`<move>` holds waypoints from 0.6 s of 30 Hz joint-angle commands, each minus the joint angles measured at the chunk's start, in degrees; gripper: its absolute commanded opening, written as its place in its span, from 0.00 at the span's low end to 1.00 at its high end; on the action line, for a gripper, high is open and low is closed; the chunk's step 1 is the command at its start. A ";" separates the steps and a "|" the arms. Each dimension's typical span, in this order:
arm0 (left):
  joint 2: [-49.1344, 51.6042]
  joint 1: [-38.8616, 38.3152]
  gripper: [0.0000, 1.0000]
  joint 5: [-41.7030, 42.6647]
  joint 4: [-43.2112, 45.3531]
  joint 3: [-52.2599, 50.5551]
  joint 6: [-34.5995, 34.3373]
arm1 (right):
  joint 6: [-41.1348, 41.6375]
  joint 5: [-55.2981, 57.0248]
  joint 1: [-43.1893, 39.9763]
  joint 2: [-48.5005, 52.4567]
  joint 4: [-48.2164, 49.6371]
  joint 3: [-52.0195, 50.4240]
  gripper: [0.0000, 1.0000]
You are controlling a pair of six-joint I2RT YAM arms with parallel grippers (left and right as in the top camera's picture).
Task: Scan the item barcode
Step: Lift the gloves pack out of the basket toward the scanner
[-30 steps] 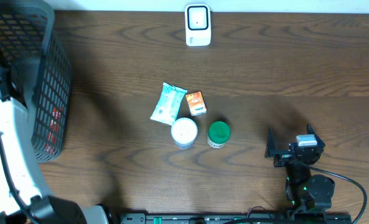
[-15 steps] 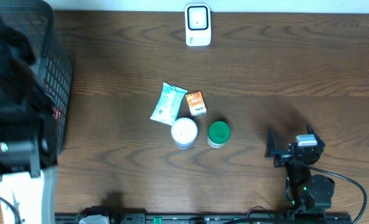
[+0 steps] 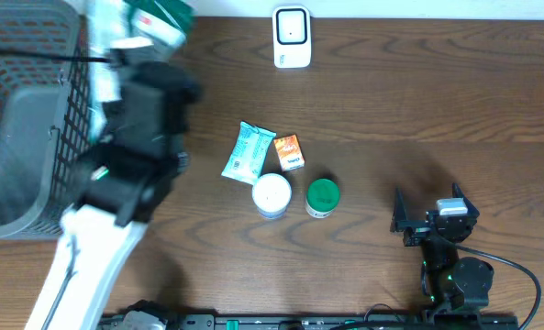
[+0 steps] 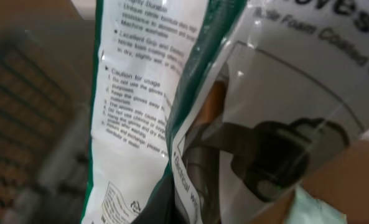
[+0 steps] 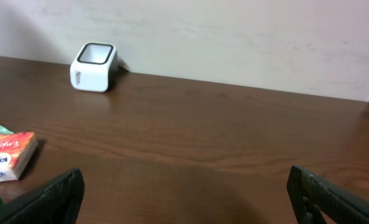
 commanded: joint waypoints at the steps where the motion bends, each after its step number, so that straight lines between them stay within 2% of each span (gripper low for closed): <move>1: 7.61 -3.37 0.07 -0.94 -4.94 0.57 -12.13 | 0.63 0.09 0.02 0.02 -0.24 -0.04 0.99; 8: 22.23 -4.13 0.07 2.51 -6.62 -0.50 -15.37 | 0.63 0.09 0.02 0.02 -0.24 -0.04 0.99; 14: 31.82 -3.65 0.07 14.29 -5.77 -0.52 -15.72 | 0.63 0.09 0.02 0.02 -0.24 -0.04 0.99; 18: 37.22 -3.04 0.07 14.73 -5.53 -0.52 -15.72 | 0.63 0.09 0.02 0.02 -0.24 -0.04 0.99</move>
